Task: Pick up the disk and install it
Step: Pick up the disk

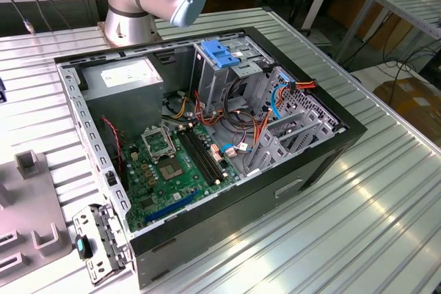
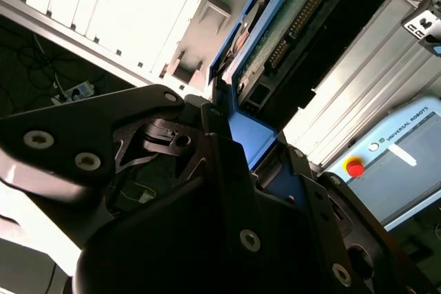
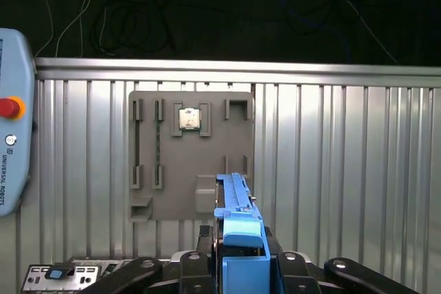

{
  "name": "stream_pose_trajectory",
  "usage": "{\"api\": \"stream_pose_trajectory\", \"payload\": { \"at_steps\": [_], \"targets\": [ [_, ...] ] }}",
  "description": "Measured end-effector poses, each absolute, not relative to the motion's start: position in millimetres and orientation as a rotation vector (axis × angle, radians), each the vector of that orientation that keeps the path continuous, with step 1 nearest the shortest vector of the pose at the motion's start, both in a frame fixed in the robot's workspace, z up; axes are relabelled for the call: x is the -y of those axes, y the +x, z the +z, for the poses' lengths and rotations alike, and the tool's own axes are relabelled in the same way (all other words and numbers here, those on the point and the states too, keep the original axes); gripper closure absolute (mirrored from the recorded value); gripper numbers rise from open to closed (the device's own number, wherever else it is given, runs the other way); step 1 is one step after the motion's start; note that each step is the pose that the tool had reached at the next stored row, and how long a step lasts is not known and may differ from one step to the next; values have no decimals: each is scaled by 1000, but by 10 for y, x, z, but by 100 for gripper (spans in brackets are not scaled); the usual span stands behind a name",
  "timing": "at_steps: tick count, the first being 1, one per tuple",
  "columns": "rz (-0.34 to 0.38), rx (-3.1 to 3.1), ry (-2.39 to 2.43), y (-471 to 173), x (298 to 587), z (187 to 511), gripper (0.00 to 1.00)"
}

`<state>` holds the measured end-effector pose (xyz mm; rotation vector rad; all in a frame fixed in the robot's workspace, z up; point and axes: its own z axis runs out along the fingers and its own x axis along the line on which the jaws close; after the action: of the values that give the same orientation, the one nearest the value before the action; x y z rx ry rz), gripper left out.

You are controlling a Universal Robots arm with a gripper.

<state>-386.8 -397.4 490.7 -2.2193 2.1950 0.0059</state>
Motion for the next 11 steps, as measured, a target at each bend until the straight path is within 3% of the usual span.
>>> {"api": "stream_pose_trajectory", "payload": {
  "at_steps": [11],
  "targets": [
    [6,-2195,-2219,-3722,3988,4908,63]
  ]
}}
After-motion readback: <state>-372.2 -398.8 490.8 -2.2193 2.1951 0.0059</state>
